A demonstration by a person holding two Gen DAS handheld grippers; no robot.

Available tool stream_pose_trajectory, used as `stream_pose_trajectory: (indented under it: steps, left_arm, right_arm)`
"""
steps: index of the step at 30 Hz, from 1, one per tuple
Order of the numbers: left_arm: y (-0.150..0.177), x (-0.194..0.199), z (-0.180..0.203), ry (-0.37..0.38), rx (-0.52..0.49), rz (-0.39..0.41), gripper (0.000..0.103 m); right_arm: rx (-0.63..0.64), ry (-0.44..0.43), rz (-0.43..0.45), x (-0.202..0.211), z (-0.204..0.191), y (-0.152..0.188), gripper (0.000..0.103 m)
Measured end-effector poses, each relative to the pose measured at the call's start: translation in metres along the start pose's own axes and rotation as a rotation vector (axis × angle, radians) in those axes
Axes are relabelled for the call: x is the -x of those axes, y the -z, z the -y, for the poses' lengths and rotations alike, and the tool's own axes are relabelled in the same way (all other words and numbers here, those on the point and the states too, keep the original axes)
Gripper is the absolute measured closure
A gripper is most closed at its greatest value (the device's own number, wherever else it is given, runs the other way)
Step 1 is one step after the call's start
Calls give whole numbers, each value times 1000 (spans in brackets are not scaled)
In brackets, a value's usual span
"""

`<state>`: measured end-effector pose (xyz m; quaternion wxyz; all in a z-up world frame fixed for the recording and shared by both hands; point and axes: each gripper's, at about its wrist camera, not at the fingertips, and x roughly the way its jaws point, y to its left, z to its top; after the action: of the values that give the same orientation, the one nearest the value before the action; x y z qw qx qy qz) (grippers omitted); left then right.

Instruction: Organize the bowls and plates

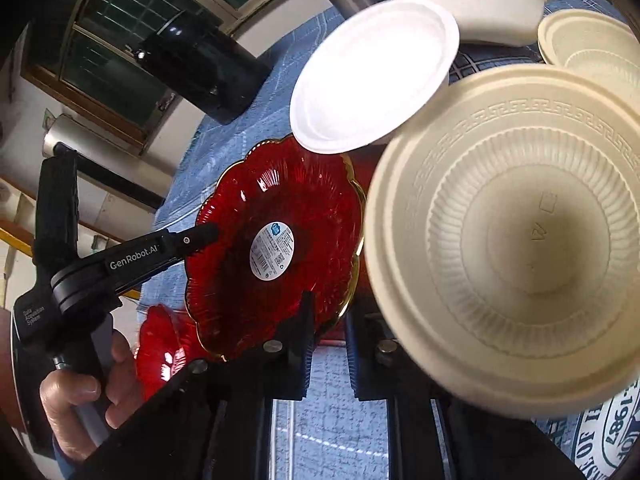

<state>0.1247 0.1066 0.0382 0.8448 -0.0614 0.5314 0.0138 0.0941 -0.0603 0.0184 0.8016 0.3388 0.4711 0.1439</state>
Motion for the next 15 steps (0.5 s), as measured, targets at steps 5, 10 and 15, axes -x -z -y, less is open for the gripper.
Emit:
stream_pose_trajectory:
  steps: [5,10,15]
  left_arm:
    - [14,16,-6,0,4,26,85]
    - [31,29,-12,4,7,38,85]
    - [44,42,-11,13,14,64,84]
  right_arm:
    - [28,-29,7,10,-8,6,89]
    - [26,-73,-11,17,-5,12,89]
    - [38,-97,-9,29,-3,19,89]
